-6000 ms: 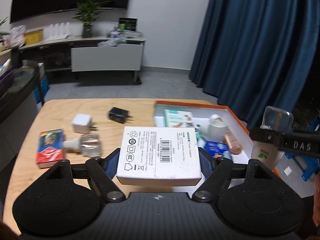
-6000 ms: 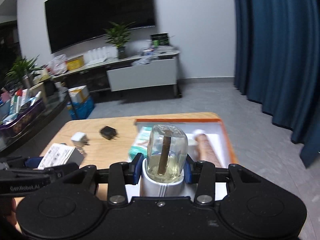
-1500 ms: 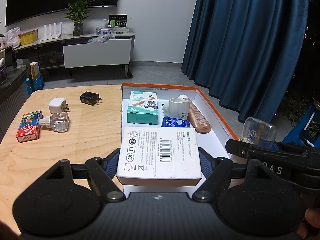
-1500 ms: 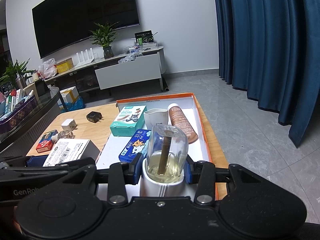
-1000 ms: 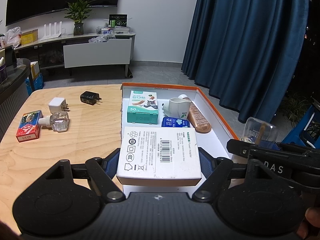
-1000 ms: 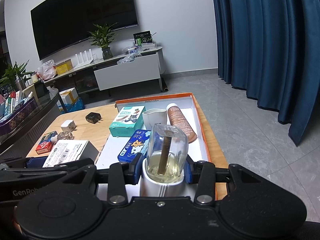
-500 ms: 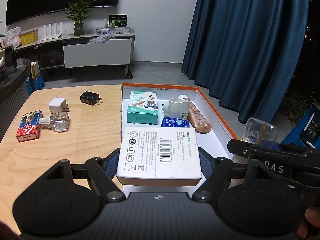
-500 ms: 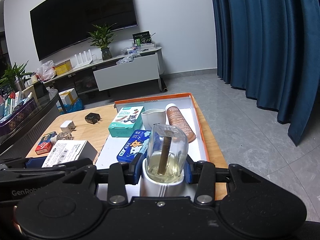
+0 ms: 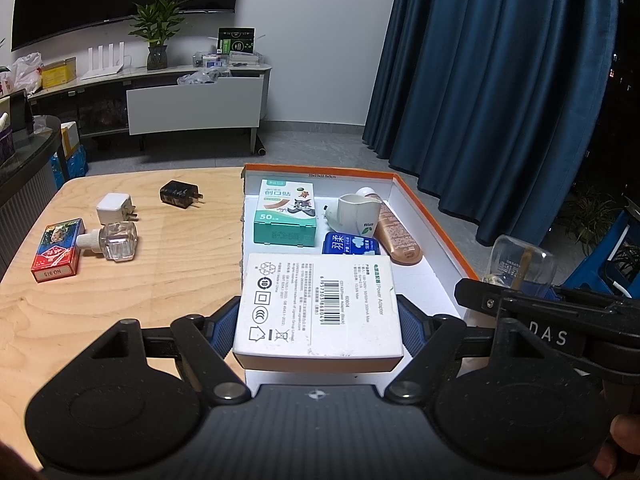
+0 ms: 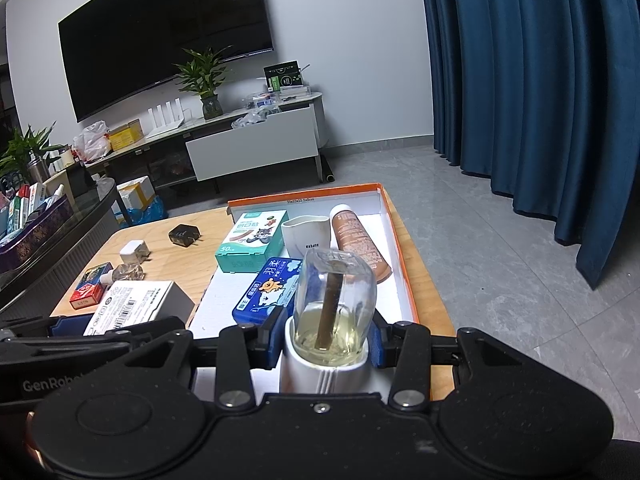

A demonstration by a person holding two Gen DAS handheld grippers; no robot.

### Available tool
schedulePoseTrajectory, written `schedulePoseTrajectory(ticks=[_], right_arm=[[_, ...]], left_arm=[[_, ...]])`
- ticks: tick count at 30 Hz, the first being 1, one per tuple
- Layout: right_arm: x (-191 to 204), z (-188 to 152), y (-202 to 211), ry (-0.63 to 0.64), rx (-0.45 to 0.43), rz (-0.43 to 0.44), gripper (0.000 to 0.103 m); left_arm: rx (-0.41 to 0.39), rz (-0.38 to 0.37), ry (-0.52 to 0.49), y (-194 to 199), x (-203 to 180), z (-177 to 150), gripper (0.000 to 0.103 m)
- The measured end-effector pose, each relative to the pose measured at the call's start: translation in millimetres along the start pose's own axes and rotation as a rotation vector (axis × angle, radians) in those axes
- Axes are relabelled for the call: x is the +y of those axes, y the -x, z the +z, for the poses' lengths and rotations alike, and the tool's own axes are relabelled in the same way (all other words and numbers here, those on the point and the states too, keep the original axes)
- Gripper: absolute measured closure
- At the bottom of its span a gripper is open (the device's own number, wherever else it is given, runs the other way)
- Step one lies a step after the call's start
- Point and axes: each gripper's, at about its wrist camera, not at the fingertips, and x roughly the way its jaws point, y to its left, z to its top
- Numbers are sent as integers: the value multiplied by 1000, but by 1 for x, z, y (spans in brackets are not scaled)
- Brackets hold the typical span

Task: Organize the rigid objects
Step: 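Hold white product box above box with left tool while right tool holds diffuser, then lower and release white product box with left tool while right tool releases diffuser inside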

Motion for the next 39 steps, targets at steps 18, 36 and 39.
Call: schedulePoseTrajectory(ticks=[18, 36, 39], right_arm=[[0, -3, -3, -8, 4, -5, 53], [2, -3, -17, 2, 39, -4, 53], [3, -2, -21, 6, 48, 0, 53]], left_arm=[[6, -1, 1, -2, 1, -1, 24], [32, -2, -3, -14, 2, -3, 24], [36, 2, -2, -16, 3, -3, 24]])
